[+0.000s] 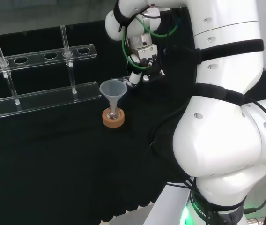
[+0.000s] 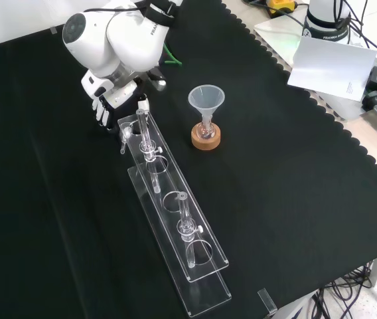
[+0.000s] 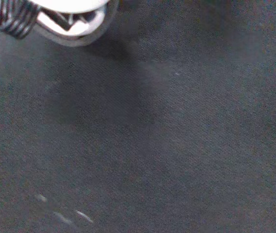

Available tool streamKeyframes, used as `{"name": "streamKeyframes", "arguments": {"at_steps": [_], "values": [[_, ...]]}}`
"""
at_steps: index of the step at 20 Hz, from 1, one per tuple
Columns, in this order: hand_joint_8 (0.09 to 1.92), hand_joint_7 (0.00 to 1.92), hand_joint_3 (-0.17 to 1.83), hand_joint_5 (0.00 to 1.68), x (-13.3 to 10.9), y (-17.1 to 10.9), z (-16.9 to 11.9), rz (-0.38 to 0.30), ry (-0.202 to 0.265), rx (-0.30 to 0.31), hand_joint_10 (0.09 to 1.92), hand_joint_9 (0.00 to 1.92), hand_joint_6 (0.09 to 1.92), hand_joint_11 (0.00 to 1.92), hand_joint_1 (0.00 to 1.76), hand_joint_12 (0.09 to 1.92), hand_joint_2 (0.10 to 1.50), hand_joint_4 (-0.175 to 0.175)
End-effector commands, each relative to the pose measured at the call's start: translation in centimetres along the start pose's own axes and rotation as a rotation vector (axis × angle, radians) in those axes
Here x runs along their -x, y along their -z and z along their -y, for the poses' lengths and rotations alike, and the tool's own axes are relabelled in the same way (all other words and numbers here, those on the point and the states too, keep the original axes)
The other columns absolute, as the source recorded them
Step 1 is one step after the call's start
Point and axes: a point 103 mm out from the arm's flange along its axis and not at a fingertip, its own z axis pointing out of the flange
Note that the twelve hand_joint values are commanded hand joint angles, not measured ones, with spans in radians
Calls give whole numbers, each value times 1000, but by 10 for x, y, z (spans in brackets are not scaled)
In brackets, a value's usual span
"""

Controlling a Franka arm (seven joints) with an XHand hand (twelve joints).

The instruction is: Pick up the weighing funnel.

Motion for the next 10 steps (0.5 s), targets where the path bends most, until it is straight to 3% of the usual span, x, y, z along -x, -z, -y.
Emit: {"name": "streamKeyframes", "arguments": {"at_steps": [1, 10], "values": [[705, 544, 611, 756, -12, 2, -2, 0, 6, -4, 536, 767, 766, 574, 920, 1248, 616, 21], [704, 545, 612, 753, -11, 1, -2, -4, 28, 2, 533, 770, 766, 579, 918, 1243, 617, 19]]}}
